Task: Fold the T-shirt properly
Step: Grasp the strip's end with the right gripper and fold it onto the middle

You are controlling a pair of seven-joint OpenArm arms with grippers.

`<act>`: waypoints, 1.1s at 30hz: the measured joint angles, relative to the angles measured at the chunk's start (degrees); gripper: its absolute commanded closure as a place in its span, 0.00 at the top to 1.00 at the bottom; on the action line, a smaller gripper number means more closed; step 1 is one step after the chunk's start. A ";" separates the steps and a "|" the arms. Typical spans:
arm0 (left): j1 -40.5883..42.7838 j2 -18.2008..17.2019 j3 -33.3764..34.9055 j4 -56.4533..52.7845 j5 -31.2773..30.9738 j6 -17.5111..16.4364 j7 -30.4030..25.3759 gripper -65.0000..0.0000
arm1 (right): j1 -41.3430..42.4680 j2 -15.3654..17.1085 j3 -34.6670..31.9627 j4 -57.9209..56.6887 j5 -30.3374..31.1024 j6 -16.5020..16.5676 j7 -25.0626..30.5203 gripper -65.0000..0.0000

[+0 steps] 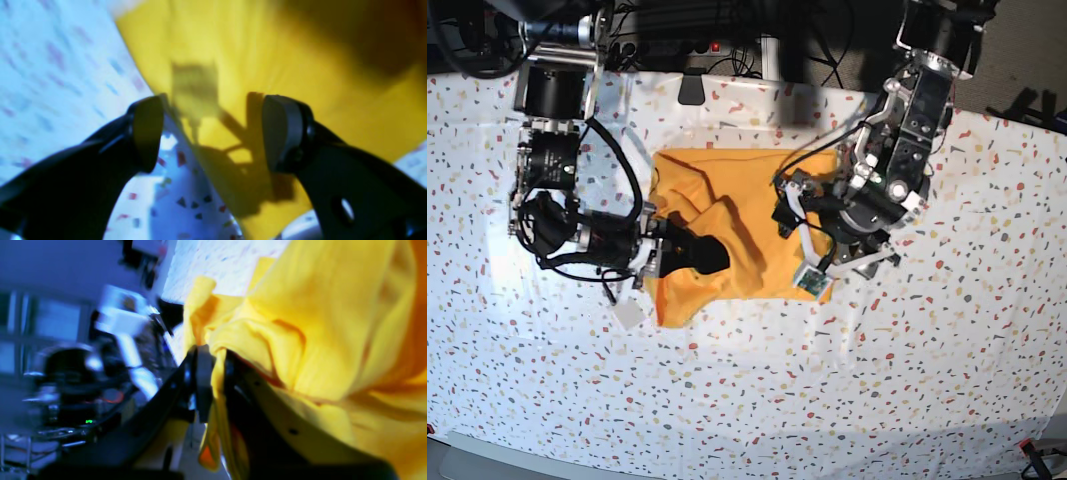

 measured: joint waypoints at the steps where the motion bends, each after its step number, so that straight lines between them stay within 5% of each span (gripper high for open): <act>1: -0.13 -0.02 0.00 2.73 0.07 -0.20 1.20 0.69 | 0.20 -0.70 -0.35 0.09 -0.11 0.02 -0.11 0.00; 6: 0.50 -1.09 0.00 10.93 2.34 -0.11 2.38 0.69 | 1.64 -3.91 -0.52 0.15 -4.26 0.02 -0.15 0.00; 12: 3.21 -5.49 -0.02 10.62 13.35 8.55 3.43 0.69 | 2.40 -9.62 -0.46 0.20 -11.93 0.00 0.90 0.00; 20: 4.52 -8.87 0.00 10.64 13.16 10.56 3.41 0.69 | 2.40 -17.44 -0.55 0.17 -32.46 0.00 12.15 0.00; 28: 6.45 -8.70 0.00 10.62 12.94 10.54 3.17 0.69 | 2.21 -17.44 -3.19 0.00 -34.49 0.00 12.07 0.00; 30: 6.54 -8.72 0.00 10.62 12.94 10.54 3.32 0.69 | 2.23 -17.42 -5.14 -0.04 -34.56 0.00 11.52 0.09; 33: 6.40 -8.72 0.00 10.62 12.94 10.56 3.34 0.69 | 2.25 -17.42 -9.92 -0.04 -34.42 0.00 10.03 0.09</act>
